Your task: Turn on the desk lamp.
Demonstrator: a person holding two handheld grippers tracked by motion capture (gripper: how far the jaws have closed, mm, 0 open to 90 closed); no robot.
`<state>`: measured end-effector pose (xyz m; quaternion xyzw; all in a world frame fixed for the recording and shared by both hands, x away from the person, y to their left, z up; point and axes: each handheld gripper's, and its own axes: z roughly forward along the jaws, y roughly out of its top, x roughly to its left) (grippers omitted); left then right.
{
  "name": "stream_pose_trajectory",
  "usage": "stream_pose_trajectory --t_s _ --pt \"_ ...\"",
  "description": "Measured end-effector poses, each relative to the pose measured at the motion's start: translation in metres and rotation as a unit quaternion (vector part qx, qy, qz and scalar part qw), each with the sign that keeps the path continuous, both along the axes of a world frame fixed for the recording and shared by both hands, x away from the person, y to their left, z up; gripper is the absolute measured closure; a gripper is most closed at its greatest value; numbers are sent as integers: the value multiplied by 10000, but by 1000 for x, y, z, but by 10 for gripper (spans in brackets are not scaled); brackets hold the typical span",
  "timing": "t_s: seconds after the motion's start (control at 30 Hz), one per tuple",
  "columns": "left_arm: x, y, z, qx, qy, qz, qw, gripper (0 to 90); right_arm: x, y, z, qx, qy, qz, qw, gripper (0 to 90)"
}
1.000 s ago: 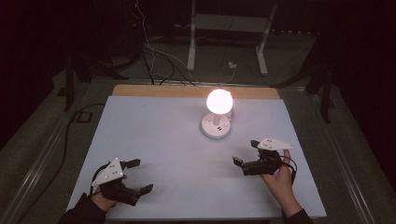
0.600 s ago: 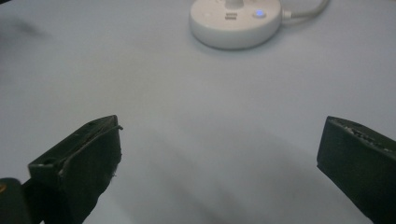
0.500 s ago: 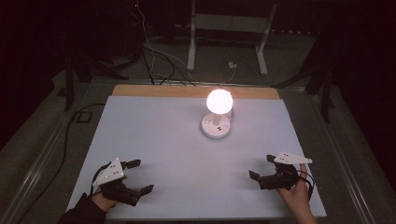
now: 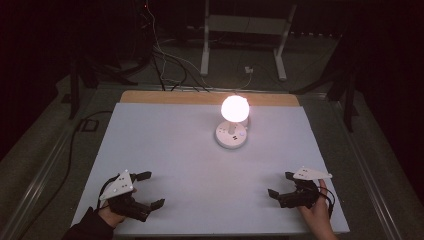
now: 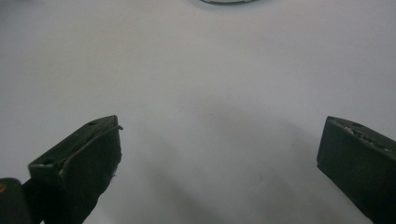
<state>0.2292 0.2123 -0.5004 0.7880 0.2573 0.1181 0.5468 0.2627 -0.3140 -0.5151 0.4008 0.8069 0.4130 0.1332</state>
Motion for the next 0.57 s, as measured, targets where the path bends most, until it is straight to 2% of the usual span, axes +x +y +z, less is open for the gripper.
stream_pose_trajectory --t_s 0.1,0.33,0.57 --pt "0 0 0 -16 5 -4 10000 2 0 4 0 -114 -84 47 9999 0" --pt "0 0 0 15 12 5 10000 2 1 2 0 -108 -198 -1 9997 0" --pt "1 0 0 0 15 12 10000 2 0 3 0 -126 -218 15 9997 0"
